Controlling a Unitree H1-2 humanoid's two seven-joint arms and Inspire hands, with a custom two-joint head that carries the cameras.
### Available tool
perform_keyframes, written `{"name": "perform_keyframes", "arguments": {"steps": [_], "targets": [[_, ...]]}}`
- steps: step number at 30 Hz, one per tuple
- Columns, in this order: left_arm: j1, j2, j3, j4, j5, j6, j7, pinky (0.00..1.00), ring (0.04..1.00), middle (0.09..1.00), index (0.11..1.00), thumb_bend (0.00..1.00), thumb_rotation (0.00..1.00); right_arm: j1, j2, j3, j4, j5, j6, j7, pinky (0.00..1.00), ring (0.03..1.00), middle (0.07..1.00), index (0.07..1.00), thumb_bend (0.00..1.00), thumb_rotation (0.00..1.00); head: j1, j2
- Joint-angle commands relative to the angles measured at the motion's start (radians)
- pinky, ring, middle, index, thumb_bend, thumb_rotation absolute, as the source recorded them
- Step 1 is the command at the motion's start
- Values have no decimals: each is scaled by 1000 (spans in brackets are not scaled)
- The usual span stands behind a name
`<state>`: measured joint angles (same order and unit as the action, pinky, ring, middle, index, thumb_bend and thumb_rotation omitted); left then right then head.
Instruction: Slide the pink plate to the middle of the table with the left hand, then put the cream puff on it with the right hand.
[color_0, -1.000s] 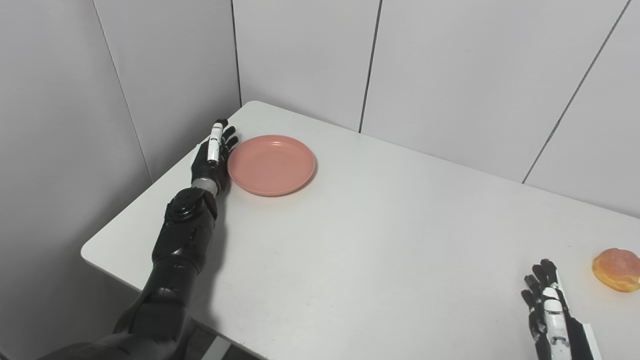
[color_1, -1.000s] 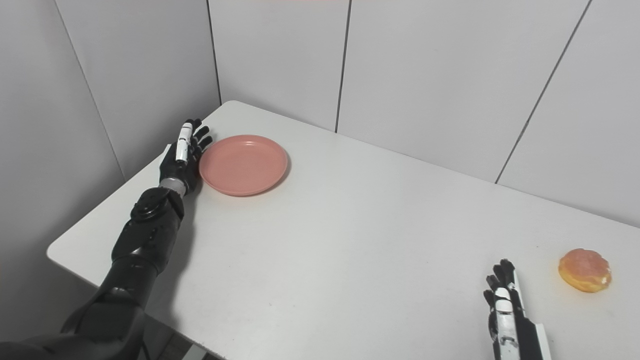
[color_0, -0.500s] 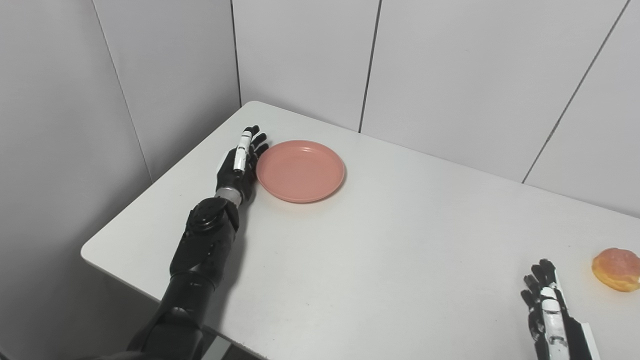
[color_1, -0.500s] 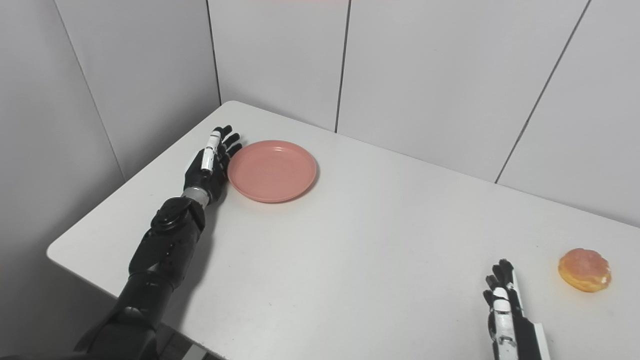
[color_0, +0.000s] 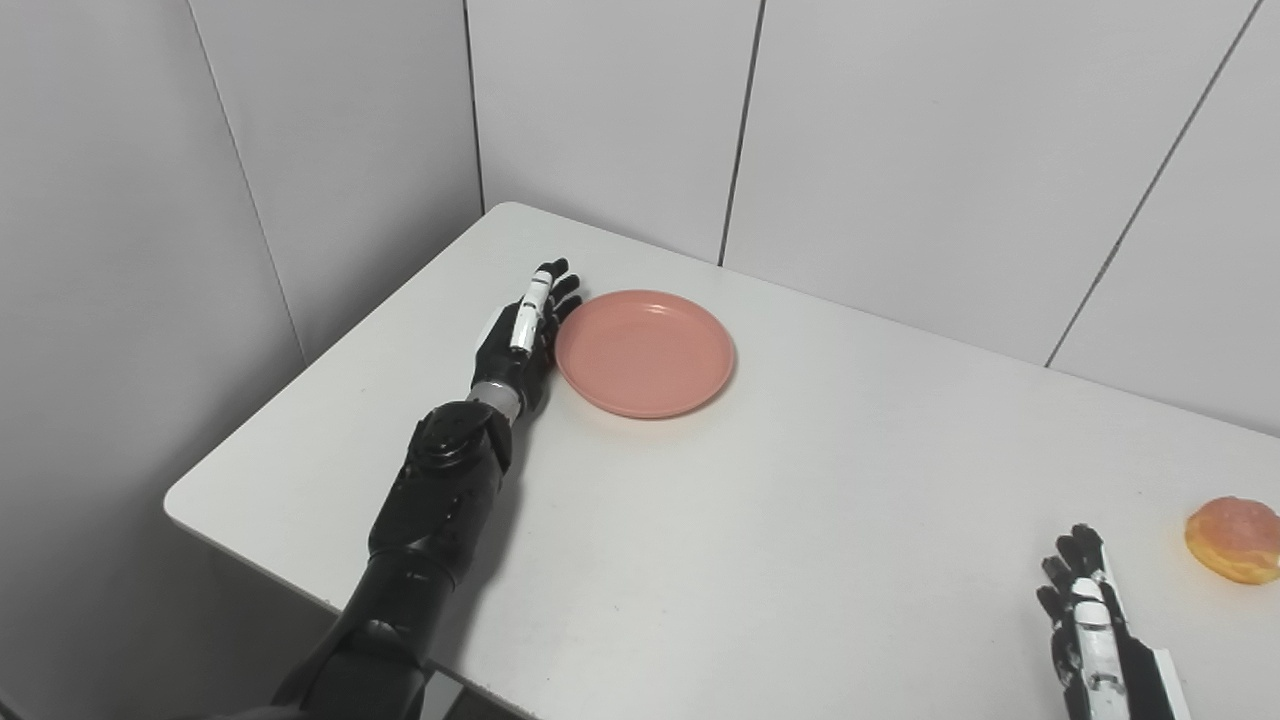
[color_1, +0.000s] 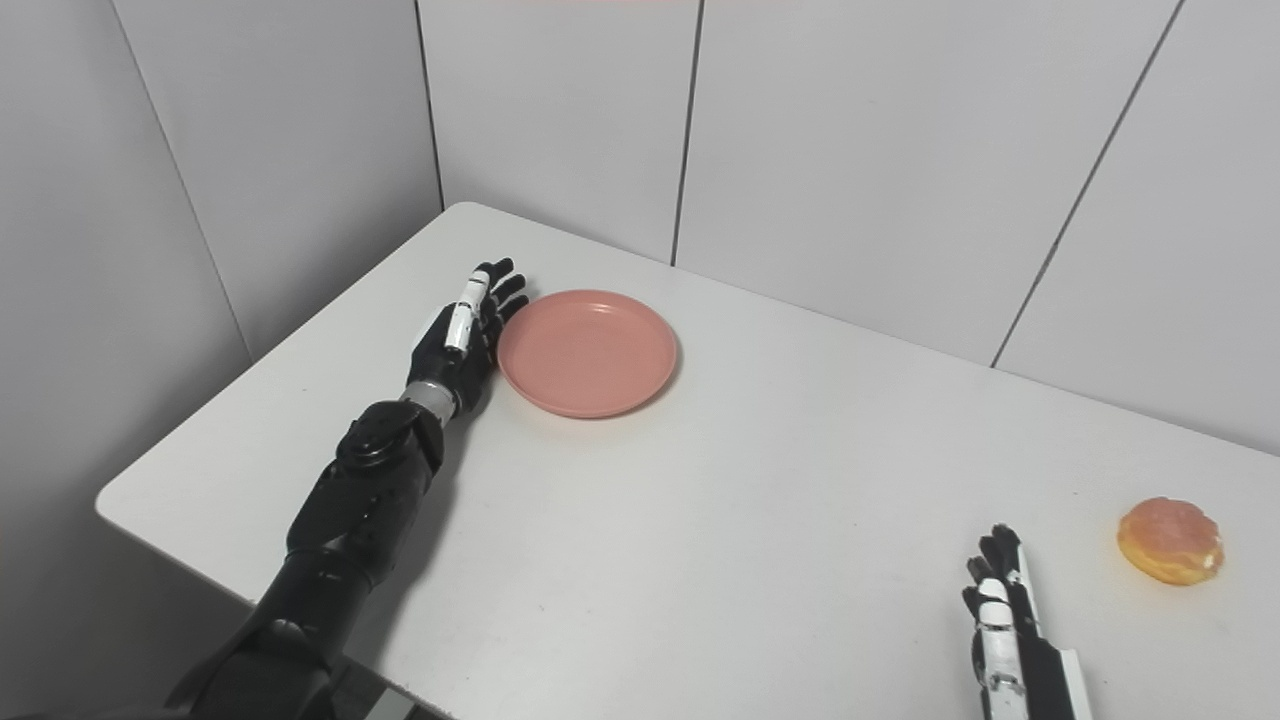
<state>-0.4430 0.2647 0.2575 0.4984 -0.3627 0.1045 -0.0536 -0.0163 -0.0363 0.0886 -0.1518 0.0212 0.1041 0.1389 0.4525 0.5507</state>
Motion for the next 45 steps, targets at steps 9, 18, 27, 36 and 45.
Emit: {"name": "perform_keyframes", "arguments": {"steps": [9, 18, 27, 36, 45], "targets": [[-9, -68, -45, 23, -9, 66, -47, 953, 947, 944, 929, 369, 1000, -19, 13, 11, -9, -28, -48, -14, 1000, 994, 997, 1000, 104, 1000, -57, 15], [-5, -105, -44, -6, -17, 101, -57, 924, 933, 932, 922, 366, 1000, -15, 23, 16, -17, -46, -39, -29, 991, 981, 985, 1000, 118, 1000, -95, 35], [35, -143, -76, -97, -7, 145, -78, 913, 925, 920, 915, 378, 1000, -16, 32, 26, -27, -60, -19, -40, 977, 974, 985, 997, 143, 1000, -146, 55], [65, -171, -97, -182, -11, 201, -79, 926, 929, 925, 913, 380, 1000, -22, 47, 32, -31, -85, -5, -56, 975, 970, 981, 990, 183, 1000, -204, 92], [112, -199, -147, -265, 4, 262, -82, 919, 920, 923, 916, 381, 1000, -32, 59, 27, -43, -99, 7, -73, 943, 955, 973, 981, 199, 1000, -253, 123]]}}
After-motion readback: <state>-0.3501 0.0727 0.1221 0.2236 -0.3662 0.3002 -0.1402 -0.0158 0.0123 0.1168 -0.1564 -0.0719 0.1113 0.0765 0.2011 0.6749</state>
